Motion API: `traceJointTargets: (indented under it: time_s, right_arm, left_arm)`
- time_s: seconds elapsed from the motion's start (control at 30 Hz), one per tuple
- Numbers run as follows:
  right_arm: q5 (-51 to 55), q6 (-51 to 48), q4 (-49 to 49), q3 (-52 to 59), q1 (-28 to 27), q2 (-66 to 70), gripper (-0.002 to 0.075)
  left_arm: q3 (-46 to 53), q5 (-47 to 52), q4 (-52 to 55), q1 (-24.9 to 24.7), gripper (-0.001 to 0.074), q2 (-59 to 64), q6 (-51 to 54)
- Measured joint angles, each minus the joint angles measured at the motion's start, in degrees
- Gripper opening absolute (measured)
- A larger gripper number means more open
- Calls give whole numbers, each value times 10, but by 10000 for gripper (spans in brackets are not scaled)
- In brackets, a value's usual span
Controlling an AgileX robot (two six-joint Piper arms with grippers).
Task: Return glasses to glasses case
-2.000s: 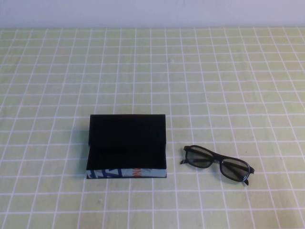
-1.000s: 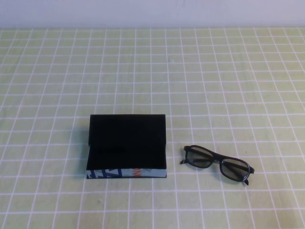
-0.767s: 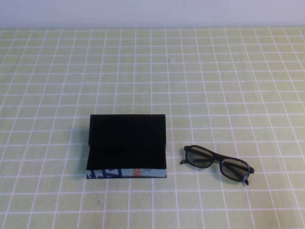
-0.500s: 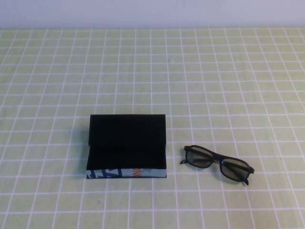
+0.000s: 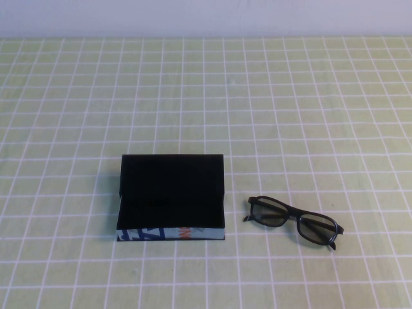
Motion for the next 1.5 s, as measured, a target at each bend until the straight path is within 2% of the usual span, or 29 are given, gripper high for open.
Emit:
traceJointTargets:
  time_s: [0.13,0.23,0.4,0.57,0.77,0.97,1.1,1.2,1.27,1.37,1.5]
  right_arm:
    - [-99,75,17,-15,0,0,-18]
    - [-63,124,6,-83,0,0,-18]
    - [167,184,-26,-263,0,1,-18]
    - [425,197,-57,-427,0,72,-18]
    - [612,198,-102,-520,0,201,-18]
    - [711,159,-112,-524,0,294,-18]
    - [775,147,-59,-524,0,346,-18]
    - [808,106,-29,-524,3,397,-18]
    - [835,69,-18,-535,14,439,-18]
    - [890,-4,-10,-579,44,508,-18]
    - [976,-108,-6,-658,94,612,-18]
  left_arm:
    - [-21,-57,-4,0,-3,-1,-2]
    - [-88,-22,-6,0,-3,-1,-5]
    - [-240,161,-9,0,-3,11,-27]
    - [-377,335,-15,0,-3,91,-42]
    - [-472,570,-20,0,-3,202,-21]
    - [-482,768,-27,0,-3,293,50]
    - [-482,822,-52,0,-3,330,52]
    - [-482,849,-113,0,-3,356,66]
    - [-482,869,-173,0,-3,374,119]
    - [-482,901,-267,0,-3,400,219]
    - [-482,933,-337,0,-3,436,289]
